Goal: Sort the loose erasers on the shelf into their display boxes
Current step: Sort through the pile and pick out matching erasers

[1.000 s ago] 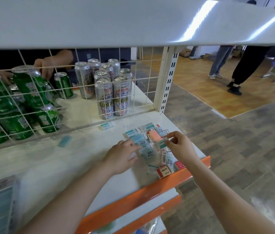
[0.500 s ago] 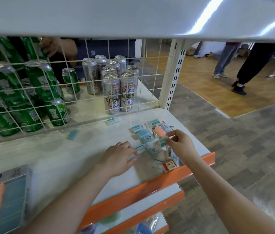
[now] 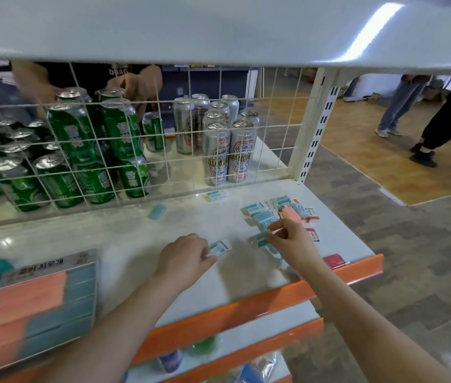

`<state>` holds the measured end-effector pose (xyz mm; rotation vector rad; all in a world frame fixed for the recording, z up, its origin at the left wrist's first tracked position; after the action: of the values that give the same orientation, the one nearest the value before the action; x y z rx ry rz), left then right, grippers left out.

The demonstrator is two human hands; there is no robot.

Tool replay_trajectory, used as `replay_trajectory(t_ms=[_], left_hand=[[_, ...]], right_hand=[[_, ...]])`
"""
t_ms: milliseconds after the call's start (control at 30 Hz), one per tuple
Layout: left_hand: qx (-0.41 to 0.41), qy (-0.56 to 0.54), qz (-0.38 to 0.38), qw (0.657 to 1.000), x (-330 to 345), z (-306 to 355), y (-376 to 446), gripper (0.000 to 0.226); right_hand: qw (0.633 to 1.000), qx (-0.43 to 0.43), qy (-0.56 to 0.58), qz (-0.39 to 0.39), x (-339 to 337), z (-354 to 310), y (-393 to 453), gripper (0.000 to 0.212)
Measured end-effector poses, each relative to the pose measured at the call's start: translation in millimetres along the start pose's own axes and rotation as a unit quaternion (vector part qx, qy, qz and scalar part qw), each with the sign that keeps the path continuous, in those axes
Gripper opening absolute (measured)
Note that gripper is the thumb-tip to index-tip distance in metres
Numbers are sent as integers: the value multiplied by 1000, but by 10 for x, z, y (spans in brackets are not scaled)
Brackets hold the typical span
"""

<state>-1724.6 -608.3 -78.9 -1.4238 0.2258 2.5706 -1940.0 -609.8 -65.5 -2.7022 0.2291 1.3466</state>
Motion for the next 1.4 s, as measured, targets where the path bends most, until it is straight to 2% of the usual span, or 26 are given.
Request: replay_trajectory(t_ms=[133,300,533,633,733,867,967,1133,1233,1300,1400], left_hand=[[-65,-35,-1,997,100,-34,50,35],[-109,-130,19,985,125,-82,97,22],[-37,-144,-3,989,148,25,-32,17],[-12,-125,-23,992,192,34,-89,29],[-12,-105,-10,994,174,8,-113,35],[-24,-83,-6,996,160,-41,-136,31],[-40,-108,-4,993,146,-51,-148,27],[-62,-217,2,974,154,-38,-151,18],[-78,-282,53,955,59,-66,-140,20],[-84,-348,98,928,-59,-91,-109,21],[-71,-388,113,912,-201,-76,-50,24]], right_hand=[[1000,-9,17,4,12,-59,-51,14],[1000,-13,12,4,-22,-87,-110,14],[1000,1,3,1,-42,-52,-172,12],[1000,7,-1,-10,-33,-32,-182,8],[1000,6,-4,-11,-38,-37,-194,10],[1000,3,-14,-13,-31,-40,-212,8],[999,-2,-24,-21,-13,-48,-229,7],[1000,3,-18,-25,3,-14,-248,10],[999,6,-22,-28,18,8,-255,10],[999,3,-26,-27,22,5,-258,10],[999,-1,-25,-23,24,4,-260,9]])
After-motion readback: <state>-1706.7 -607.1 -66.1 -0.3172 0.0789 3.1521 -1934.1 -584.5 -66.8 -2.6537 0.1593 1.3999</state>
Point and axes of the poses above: each hand's wrist, its own y-axis towards the middle knuckle, its own x-axis out of the palm, z = x × y, the point moved 7 cm from there along y, towards the middle knuckle, and after that the axes turned 15 degrees about -y, right-handed, at the moved point
